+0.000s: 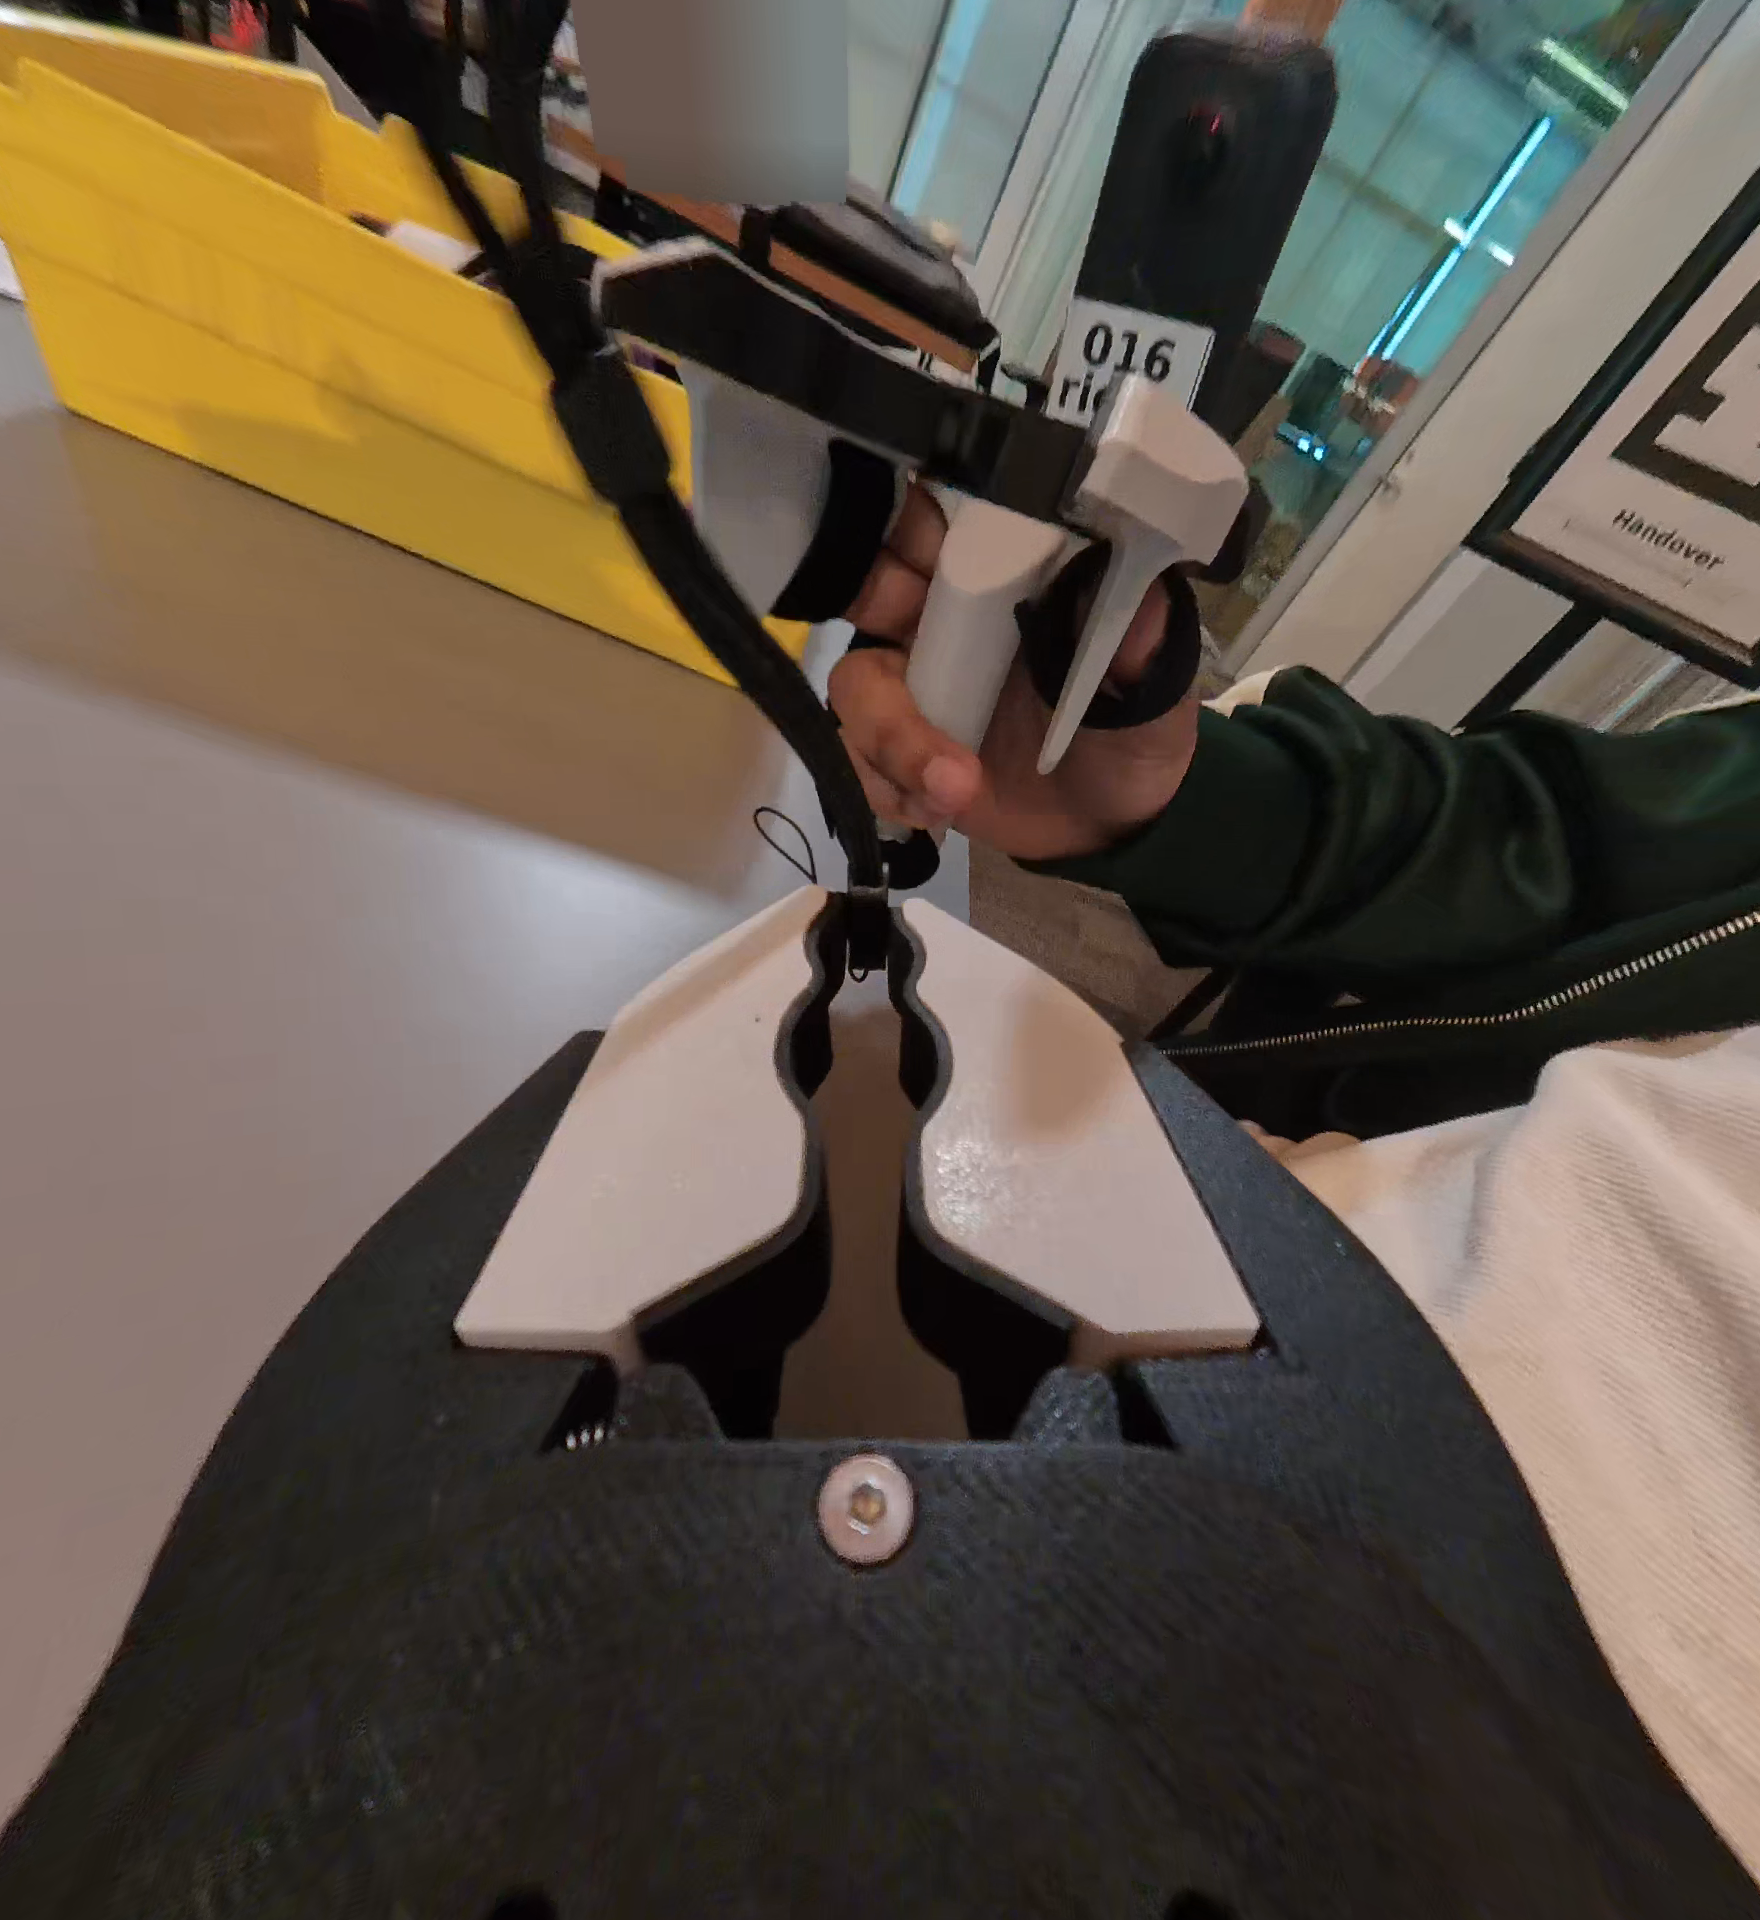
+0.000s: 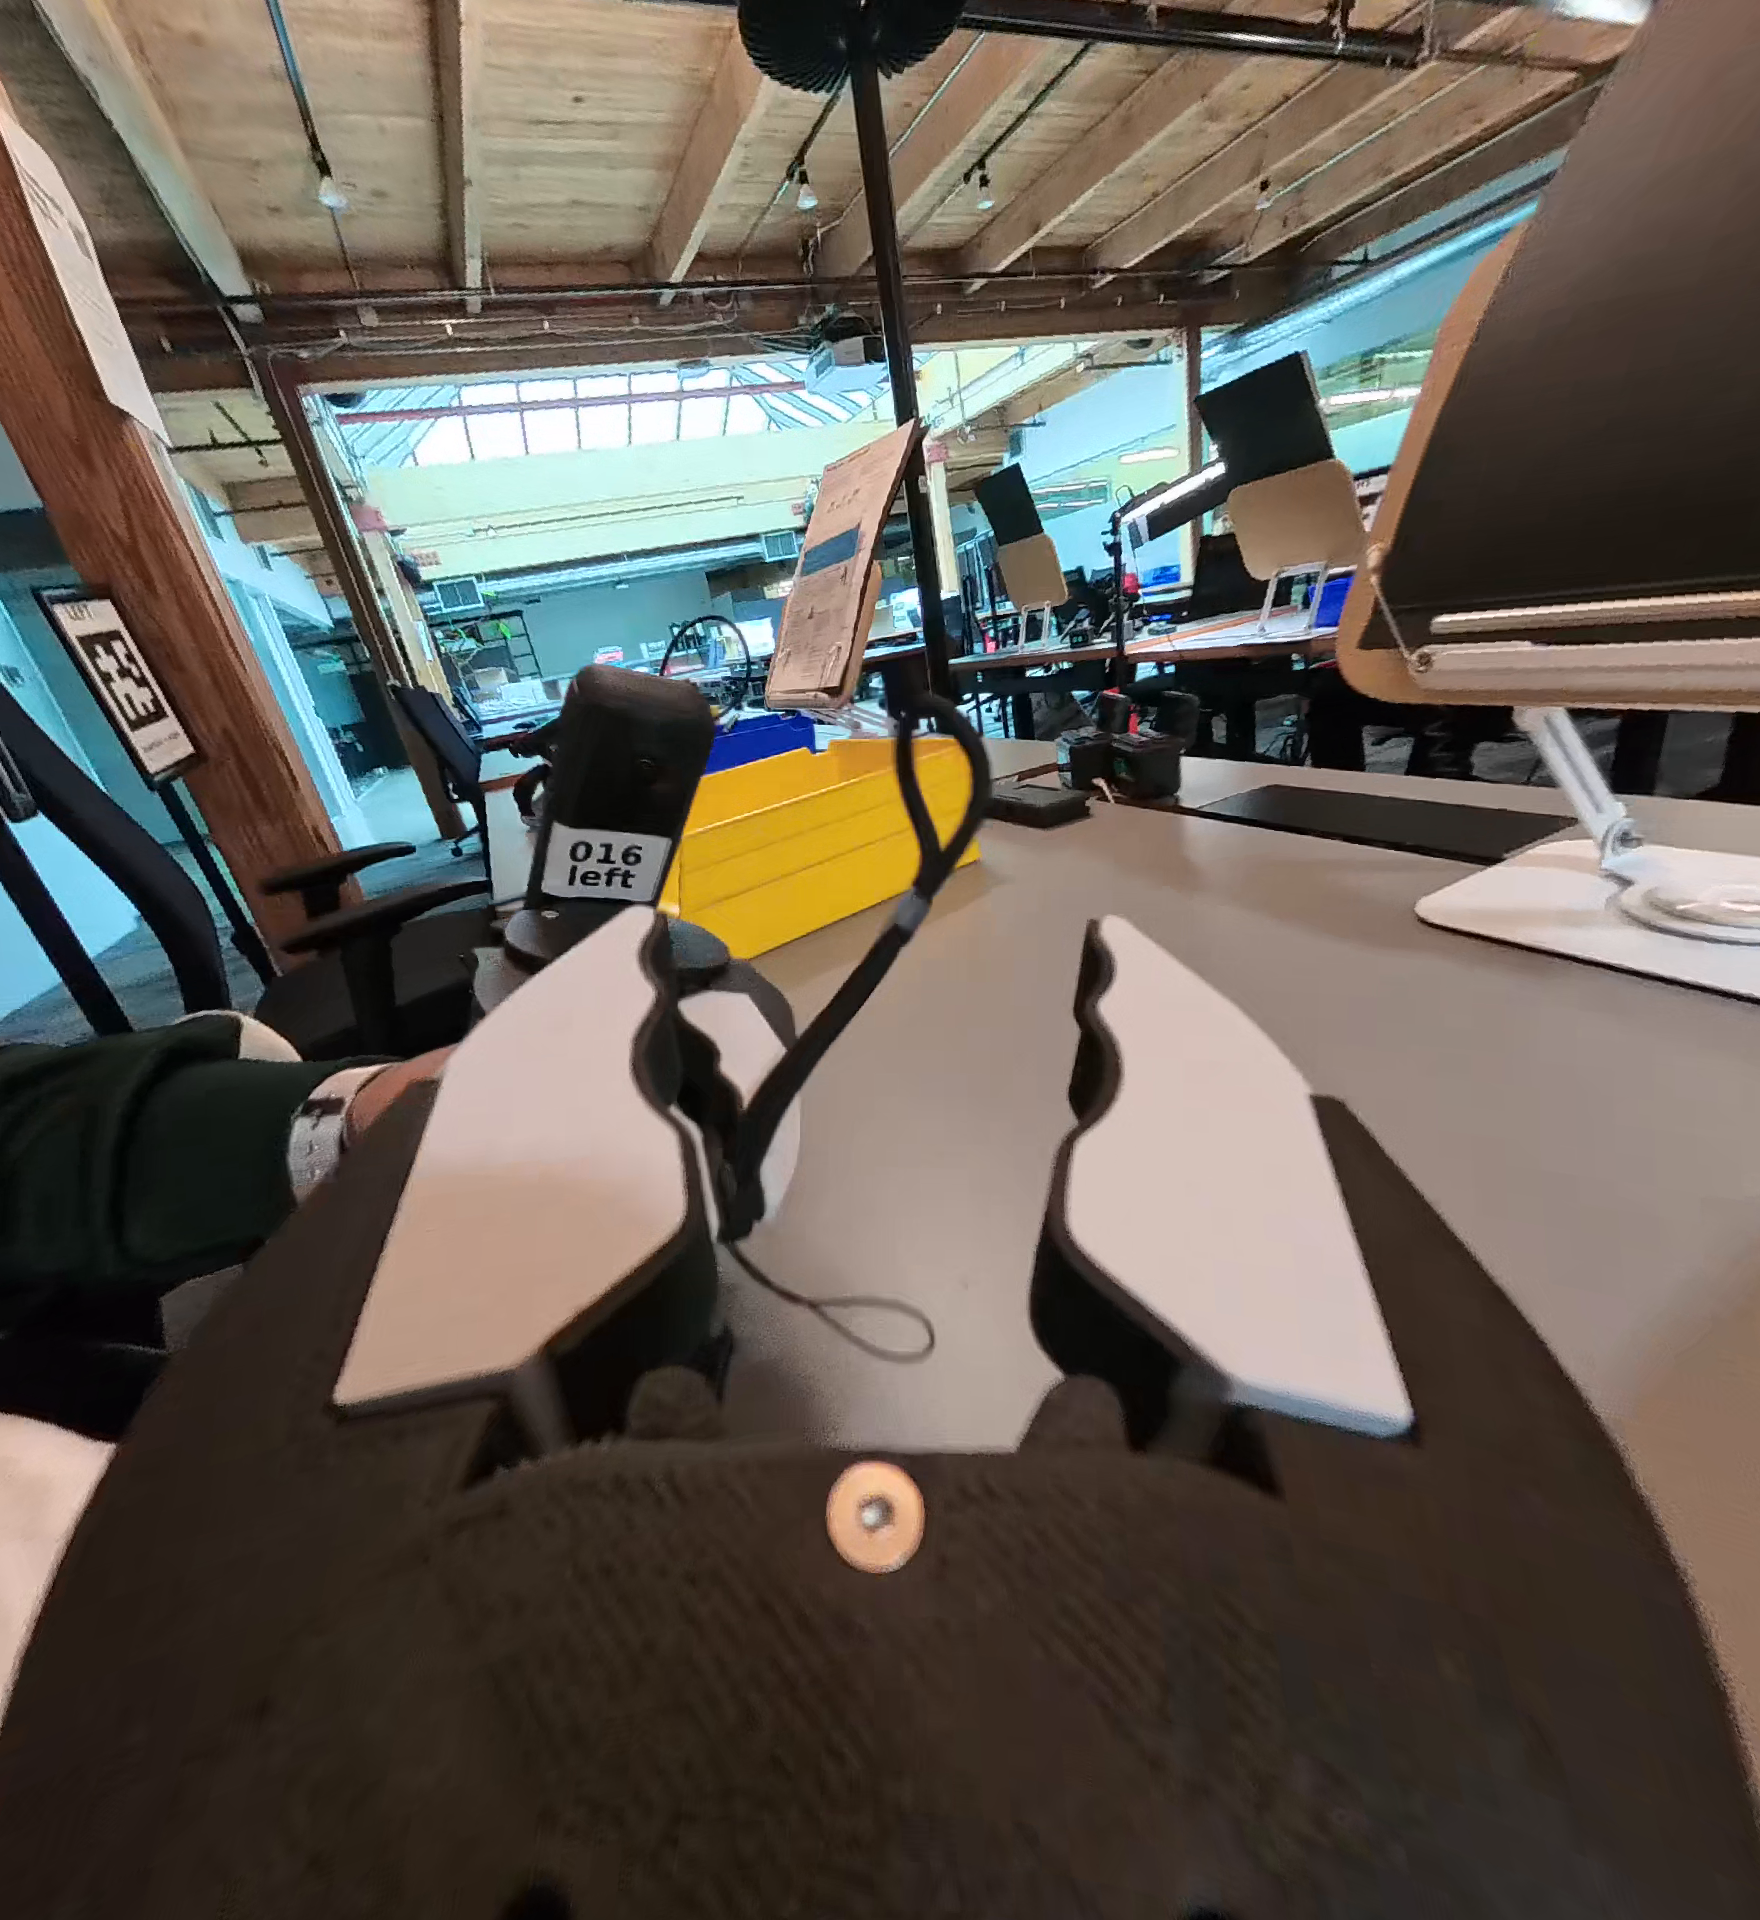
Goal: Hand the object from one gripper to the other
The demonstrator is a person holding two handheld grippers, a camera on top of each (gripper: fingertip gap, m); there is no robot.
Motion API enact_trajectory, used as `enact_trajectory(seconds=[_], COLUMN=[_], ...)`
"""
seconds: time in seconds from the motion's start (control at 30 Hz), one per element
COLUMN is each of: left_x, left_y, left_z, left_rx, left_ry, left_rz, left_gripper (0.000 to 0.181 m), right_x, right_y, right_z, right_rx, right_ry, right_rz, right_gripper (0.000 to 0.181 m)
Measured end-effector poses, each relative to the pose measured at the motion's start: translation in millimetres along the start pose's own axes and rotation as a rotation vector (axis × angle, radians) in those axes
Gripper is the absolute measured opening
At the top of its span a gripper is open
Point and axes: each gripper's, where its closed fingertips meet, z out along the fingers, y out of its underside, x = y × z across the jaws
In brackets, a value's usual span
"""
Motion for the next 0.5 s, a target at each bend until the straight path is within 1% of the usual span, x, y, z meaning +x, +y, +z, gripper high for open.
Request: enact_trajectory(seconds=[0.07, 0.17, 0.27, 0.4, 0.5], left_x=[-4, -8, -11, -10, -7], left_y=[-4, -7, -8, -9, -9], left_z=[-6, -13, -16, -17, -15], left_rx=[0.025, 0.037, 0.040, 0.033, 0.008], left_ry=[-0.011, -0.035, -0.057, -0.086, -0.115], left_rz=[0.014, 0.053, 0.091, 0.165, 0.251], left_gripper=[0.006, 0.006, 0.006, 0.006, 0.006], right_x=[3, 0, -9, -16, -21], right_y=[2, 11, 25, 45, 53], right_z=[-1, 2, 8, 13, 14], right_rx=[-0.009, -0.047, -0.124, -0.228, -0.267], right_ry=[-0.002, -0.048, -0.106, -0.145, -0.195], right_rz=[0.024, 0.076, 0.125, 0.188, 0.311], right_gripper=[0.071, 0.061, 0.048, 0.042, 0.033])
